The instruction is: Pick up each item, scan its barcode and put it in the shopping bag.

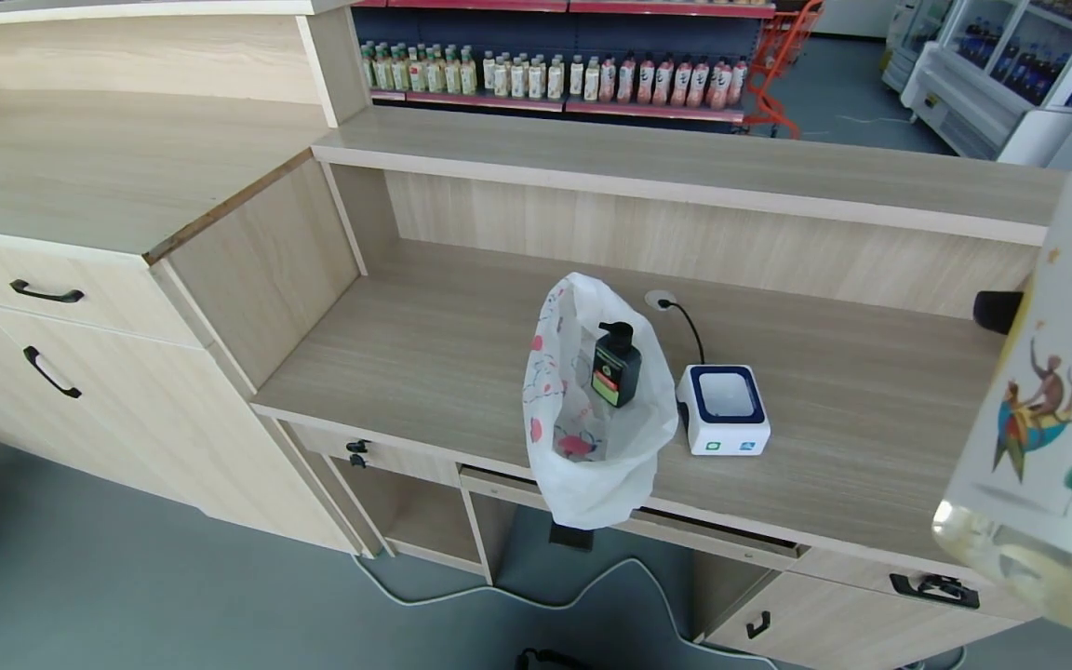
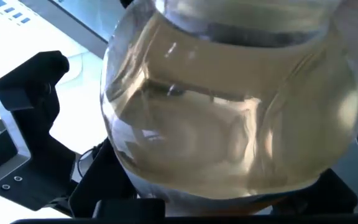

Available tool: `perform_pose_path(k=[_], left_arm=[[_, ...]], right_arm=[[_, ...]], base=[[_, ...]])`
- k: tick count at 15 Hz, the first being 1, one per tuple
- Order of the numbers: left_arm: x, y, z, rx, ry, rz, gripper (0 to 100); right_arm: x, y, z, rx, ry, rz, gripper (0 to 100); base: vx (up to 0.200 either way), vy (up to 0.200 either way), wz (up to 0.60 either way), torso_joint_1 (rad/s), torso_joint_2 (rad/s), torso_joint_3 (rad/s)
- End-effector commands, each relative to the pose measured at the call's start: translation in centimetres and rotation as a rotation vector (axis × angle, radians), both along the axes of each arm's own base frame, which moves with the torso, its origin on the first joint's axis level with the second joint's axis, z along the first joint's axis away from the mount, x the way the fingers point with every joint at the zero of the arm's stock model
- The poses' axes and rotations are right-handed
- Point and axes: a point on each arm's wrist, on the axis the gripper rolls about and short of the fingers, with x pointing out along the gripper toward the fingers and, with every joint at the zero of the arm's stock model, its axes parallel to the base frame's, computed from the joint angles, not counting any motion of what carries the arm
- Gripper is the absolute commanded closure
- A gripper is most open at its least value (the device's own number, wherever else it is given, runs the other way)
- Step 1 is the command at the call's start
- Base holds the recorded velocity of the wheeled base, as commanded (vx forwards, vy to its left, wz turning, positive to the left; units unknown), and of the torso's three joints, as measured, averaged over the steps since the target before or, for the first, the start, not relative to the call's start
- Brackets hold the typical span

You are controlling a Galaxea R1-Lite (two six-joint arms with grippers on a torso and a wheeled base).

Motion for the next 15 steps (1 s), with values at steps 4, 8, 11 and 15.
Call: perform_pose_path(k=[4, 8, 11, 15], left_arm=[[0.0, 0.0, 0.0, 0.0, 0.0, 0.0, 0], [0.0, 0.0, 0.0, 0.0, -0.001, 0.001, 0], [0.0, 0.0, 0.0, 0.0, 0.0, 0.001, 0], [0.0, 0.0, 0.0, 0.0, 0.0, 0.0, 0]], right_arm=[[-1.3, 0.1, -0.2, -0.003, 0.01, 0.057, 100], [-1.4, 0.1, -0.6, -0.034, 0.071, 0.068, 100], [-1.6, 0.2, 0.0, -0.025, 0.094, 0.091, 100], [-2.0, 0.1, 0.6, -0.013, 0.103, 0.139, 100]], base=[[0.0, 0.0, 0.0, 0.0, 0.0, 0.0], [0.0, 0.0, 0.0, 0.0, 0.0, 0.0], [0.0, 0.0, 0.0, 0.0, 0.0, 0.0], [0.0, 0.0, 0.0, 0.0, 0.0, 0.0]])
